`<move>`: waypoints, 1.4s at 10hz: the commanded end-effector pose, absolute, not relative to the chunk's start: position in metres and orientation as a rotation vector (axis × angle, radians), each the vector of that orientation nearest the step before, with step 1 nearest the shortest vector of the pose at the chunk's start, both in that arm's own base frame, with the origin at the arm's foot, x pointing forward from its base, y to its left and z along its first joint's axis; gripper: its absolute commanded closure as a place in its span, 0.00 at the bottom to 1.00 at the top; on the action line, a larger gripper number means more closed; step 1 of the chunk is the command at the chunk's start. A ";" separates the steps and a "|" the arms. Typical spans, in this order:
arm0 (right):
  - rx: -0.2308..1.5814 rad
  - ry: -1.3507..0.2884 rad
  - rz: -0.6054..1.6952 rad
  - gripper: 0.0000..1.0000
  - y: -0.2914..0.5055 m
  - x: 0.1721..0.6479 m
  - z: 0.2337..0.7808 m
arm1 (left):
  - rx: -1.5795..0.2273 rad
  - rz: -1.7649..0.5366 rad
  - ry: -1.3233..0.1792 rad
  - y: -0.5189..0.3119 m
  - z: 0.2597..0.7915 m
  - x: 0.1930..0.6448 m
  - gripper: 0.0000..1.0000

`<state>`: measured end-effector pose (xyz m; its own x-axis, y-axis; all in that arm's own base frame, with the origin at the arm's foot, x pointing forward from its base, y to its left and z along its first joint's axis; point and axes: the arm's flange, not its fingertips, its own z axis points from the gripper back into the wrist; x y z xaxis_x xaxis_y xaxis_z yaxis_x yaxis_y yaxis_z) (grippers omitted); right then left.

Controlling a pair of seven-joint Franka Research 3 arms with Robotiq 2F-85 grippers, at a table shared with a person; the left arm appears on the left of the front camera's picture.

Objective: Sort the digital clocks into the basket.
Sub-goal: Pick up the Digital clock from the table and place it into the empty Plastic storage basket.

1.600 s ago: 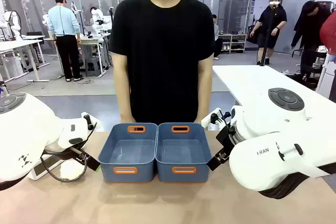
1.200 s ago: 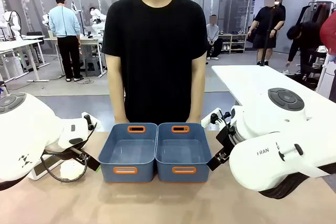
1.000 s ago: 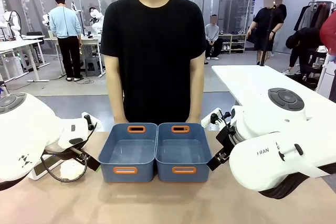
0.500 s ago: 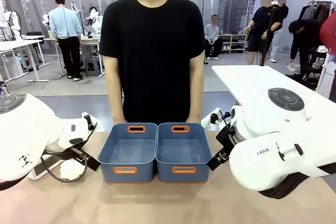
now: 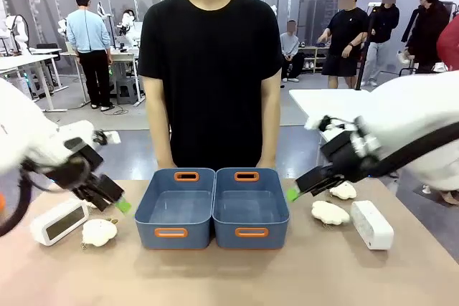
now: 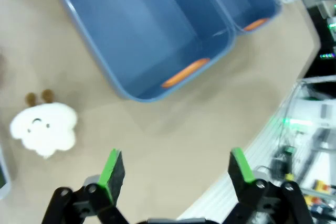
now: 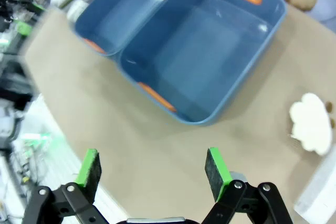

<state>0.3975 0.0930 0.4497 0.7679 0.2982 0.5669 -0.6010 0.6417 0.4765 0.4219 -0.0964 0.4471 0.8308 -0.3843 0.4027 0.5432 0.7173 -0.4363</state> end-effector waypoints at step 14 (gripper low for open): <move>1.235 -0.594 -0.233 0.00 -0.203 0.313 0.348 | -1.301 0.117 -0.635 0.271 0.411 0.363 0.00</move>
<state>0.3118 -0.2052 0.3489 0.8207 -0.4864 0.2999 -0.1402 0.3374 0.9309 0.3655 0.2721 0.4104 0.8168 0.4408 0.3722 0.2683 0.2810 -0.9214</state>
